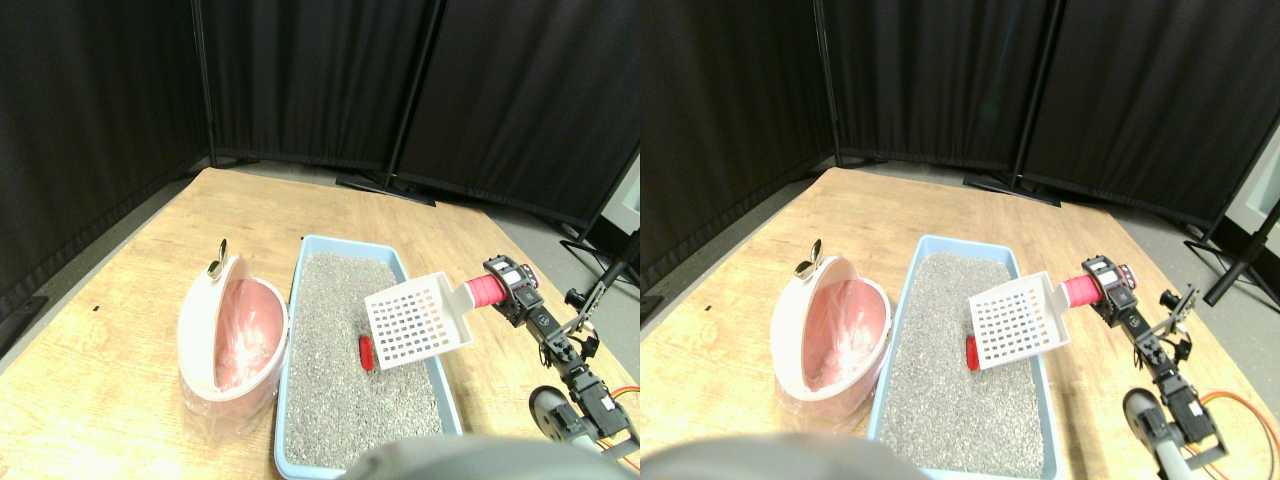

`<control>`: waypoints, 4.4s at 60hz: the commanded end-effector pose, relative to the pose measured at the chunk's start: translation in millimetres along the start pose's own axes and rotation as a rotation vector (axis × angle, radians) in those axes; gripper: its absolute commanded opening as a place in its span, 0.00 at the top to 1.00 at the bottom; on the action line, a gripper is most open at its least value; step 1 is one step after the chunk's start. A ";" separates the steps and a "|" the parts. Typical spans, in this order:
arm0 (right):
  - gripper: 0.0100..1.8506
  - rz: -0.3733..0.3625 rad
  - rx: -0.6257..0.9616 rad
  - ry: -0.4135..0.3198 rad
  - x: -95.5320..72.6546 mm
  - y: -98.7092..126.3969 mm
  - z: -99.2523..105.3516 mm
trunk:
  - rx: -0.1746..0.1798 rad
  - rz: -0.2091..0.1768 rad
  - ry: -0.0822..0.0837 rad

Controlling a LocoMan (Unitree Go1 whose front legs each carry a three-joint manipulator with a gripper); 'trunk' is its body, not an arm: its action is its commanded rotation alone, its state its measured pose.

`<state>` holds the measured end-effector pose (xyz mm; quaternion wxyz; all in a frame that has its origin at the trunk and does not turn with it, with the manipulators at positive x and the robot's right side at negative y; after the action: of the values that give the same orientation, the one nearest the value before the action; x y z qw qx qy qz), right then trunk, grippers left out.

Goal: Scoop (unimanual)

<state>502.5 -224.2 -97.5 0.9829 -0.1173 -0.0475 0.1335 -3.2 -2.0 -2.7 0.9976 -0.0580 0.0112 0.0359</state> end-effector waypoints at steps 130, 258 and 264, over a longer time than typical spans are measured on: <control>0.98 0.122 -0.547 0.275 42.0 15.2 9.9 | -0.052 0.052 0.051; 0.98 -0.050 0.542 0.059 27.6 43.0 -60.7 | -0.063 0.057 0.056; 0.98 -0.061 0.554 0.048 28.0 41.8 -50.9 | -0.063 0.056 0.050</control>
<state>525.3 -192.1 -176.5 0.9822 0.1471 0.0542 0.1036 1.0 -1.3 -2.0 0.9933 -0.0865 0.0437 0.0623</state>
